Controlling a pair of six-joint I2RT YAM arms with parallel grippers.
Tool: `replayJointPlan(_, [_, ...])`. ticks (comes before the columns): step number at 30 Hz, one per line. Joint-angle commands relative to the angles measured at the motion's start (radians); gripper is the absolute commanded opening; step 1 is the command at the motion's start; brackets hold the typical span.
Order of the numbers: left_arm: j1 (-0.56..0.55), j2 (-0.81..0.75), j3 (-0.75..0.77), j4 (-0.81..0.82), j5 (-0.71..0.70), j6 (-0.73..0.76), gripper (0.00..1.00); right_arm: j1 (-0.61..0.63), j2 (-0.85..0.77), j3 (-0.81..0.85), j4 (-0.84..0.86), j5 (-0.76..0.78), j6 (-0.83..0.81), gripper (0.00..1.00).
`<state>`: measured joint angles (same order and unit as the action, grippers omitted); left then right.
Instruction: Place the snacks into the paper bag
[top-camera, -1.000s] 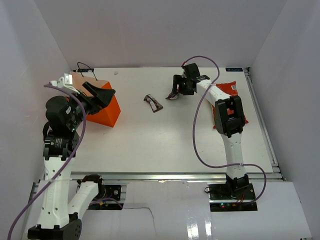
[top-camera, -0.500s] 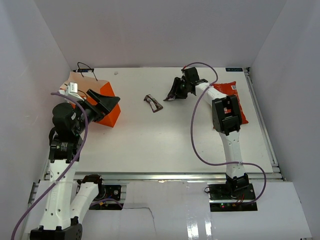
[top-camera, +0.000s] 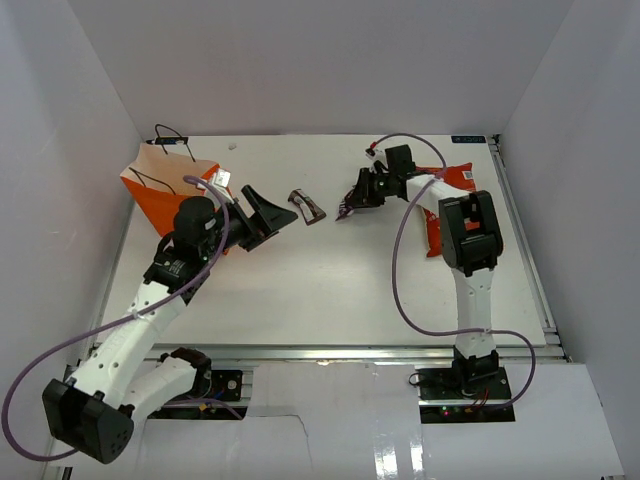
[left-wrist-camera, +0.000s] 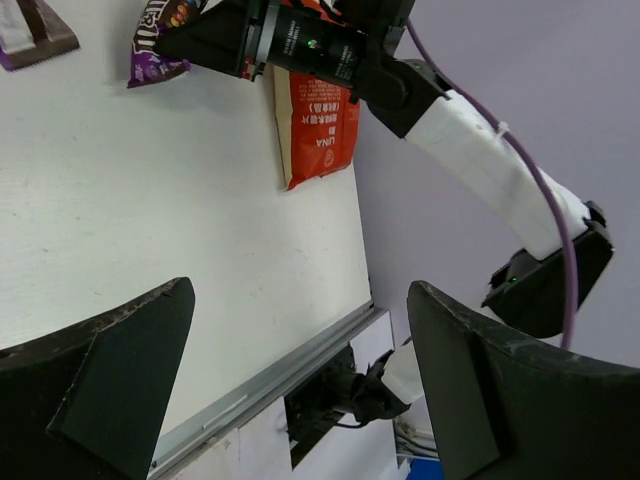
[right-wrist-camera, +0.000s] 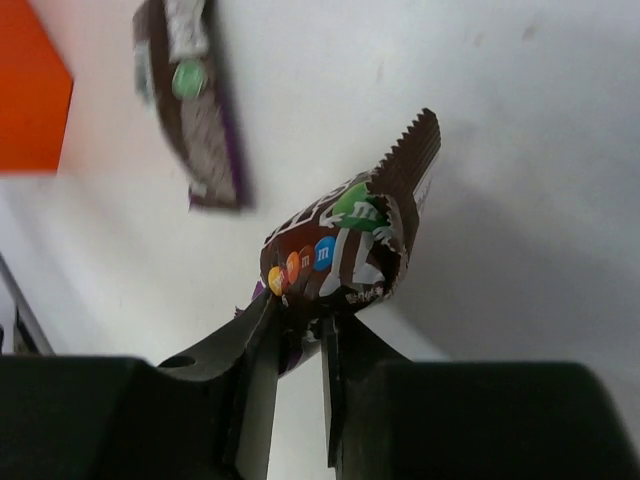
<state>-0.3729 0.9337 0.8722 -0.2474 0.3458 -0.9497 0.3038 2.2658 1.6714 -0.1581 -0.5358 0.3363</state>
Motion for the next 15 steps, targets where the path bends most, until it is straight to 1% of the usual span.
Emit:
replayJointPlan(1, [-0.069,0.040,-0.027,0.112,-0.077,-0.035,0.98,-0.051,-0.164,-0.131,0.025,-0.270,-0.209,0.19])
replayJointPlan(2, [-0.096,0.071,-0.038,0.156,-0.083,-0.046,0.98,-0.060,-0.230,-0.177,0.016,-0.391,-0.303,0.18])
replayJointPlan(3, [-0.109,0.089,-0.048,0.181,-0.082,-0.052,0.98,-0.066,-0.267,-0.226,0.006,-0.448,-0.362,0.18])
replayJointPlan(4, [-0.130,0.106,-0.067,0.204,-0.077,-0.061,0.98,-0.075,-0.352,-0.324,-0.006,-0.536,-0.426,0.18])
replayJointPlan(5, [-0.141,0.126,-0.074,0.223,-0.074,-0.067,0.98,-0.075,-0.395,-0.364,-0.027,-0.559,-0.491,0.19])
replayJointPlan(6, [-0.149,0.164,-0.082,0.281,-0.065,-0.070,0.98,-0.075,-0.434,-0.390,-0.134,-0.573,-0.646,0.20])
replayJointPlan(8, [-0.173,0.203,-0.105,0.339,-0.032,-0.081,0.98,-0.075,-0.530,-0.449,-0.243,-0.640,-0.773,0.20])
replayJointPlan(9, [-0.181,0.244,-0.110,0.391,-0.013,-0.084,0.98,-0.075,-0.560,-0.463,-0.344,-0.648,-0.871,0.20])
replayJointPlan(11, [-0.210,0.293,-0.081,0.401,0.011,-0.068,0.98,-0.074,-0.644,-0.516,-0.402,-0.656,-0.931,0.20])
replayJointPlan(15, [-0.271,0.395,-0.021,0.414,0.045,-0.035,0.98,-0.068,-0.758,-0.596,-0.449,-0.665,-0.974,0.20])
